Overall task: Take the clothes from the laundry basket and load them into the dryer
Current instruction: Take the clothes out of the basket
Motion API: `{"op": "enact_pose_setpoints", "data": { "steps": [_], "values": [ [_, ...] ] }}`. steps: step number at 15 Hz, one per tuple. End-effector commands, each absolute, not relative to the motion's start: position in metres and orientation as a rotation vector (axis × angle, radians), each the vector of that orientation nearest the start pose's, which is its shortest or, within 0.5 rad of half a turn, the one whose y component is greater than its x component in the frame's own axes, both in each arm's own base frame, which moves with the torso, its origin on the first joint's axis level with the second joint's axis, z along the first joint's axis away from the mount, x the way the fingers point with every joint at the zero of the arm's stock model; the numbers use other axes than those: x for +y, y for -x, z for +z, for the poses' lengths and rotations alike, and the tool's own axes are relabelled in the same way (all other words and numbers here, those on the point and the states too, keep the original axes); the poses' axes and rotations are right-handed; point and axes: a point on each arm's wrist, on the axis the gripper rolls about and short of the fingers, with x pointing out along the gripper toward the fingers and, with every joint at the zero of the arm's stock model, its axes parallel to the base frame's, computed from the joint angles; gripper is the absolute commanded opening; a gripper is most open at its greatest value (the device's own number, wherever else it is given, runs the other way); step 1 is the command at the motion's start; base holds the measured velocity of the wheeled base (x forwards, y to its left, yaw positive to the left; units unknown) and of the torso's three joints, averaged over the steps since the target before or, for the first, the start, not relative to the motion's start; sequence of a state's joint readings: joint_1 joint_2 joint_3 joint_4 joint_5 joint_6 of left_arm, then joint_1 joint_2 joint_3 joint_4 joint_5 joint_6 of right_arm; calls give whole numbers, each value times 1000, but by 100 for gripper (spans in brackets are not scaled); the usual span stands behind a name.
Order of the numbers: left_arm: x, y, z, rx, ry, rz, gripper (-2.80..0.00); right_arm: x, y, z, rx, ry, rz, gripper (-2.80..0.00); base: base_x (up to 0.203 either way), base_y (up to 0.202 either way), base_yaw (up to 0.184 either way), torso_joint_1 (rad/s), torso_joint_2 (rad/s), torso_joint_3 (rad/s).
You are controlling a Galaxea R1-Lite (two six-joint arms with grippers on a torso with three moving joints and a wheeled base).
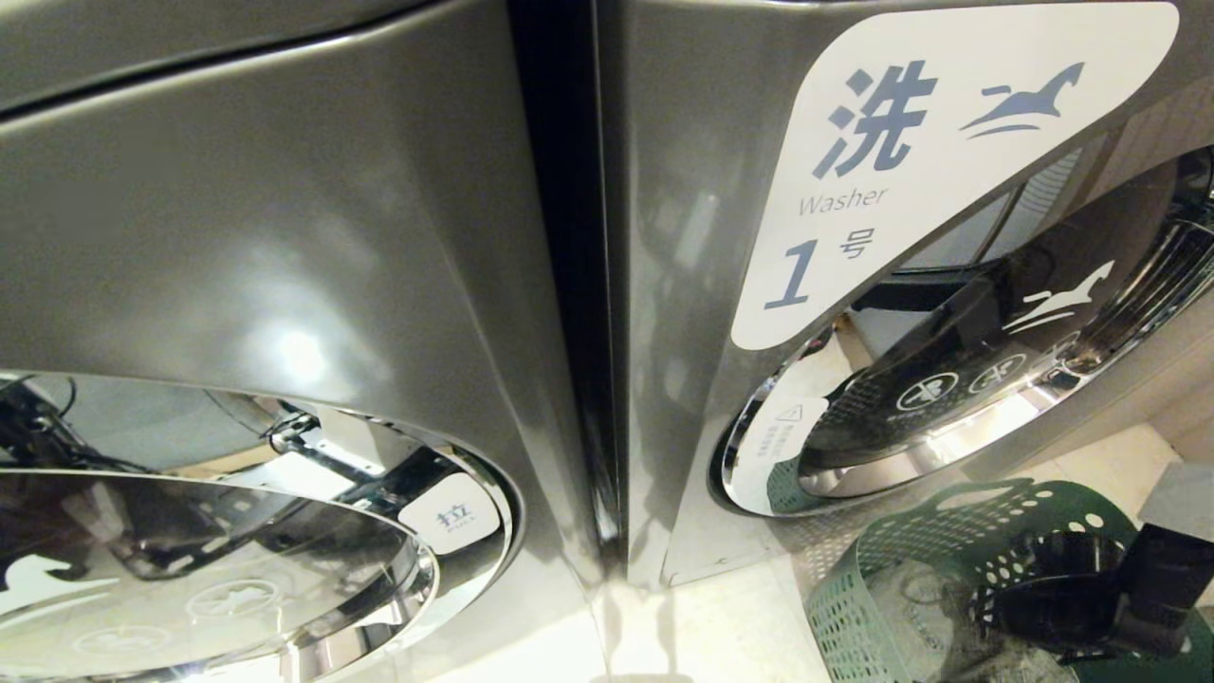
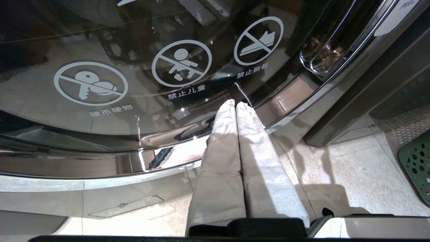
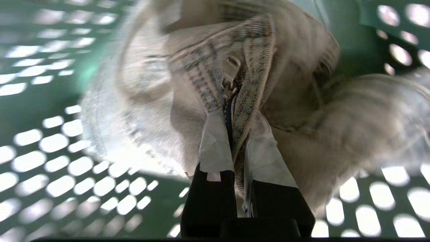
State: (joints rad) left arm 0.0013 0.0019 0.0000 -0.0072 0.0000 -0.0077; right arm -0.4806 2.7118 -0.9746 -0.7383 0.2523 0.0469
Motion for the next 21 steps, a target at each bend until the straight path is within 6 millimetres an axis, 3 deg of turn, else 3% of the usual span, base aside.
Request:
{"op": "enact_pose_setpoints", "data": {
  "steps": [1, 6, 10, 15, 19, 21],
  "values": [
    [0, 23, 76, -5, 9, 2, -280, -166, -331, -98, 862, -385, -234, -280, 0, 0, 0, 0, 0, 0],
    [0, 23, 76, -5, 9, 2, -280, -150, -292, 8, 722, -282, -240, -280, 0, 0, 0, 0, 0, 0],
    [0, 23, 76, -5, 8, 2, -280, -122, -236, 85, 564, -144, -249, -280, 0, 0, 0, 0, 0, 0],
    [0, 23, 76, -5, 8, 2, -280, -74, -156, 149, 298, 65, -247, -280, 0, 0, 0, 0, 0, 0],
    [0, 23, 76, -5, 8, 2, -280, -36, -101, 177, 50, 277, -189, -280, 0, 0, 0, 0, 0, 0],
    [0, 23, 76, -5, 9, 2, -280, -22, -88, 188, -56, 341, -121, -280, 0, 0, 0, 0, 0, 0]
  ]
}}
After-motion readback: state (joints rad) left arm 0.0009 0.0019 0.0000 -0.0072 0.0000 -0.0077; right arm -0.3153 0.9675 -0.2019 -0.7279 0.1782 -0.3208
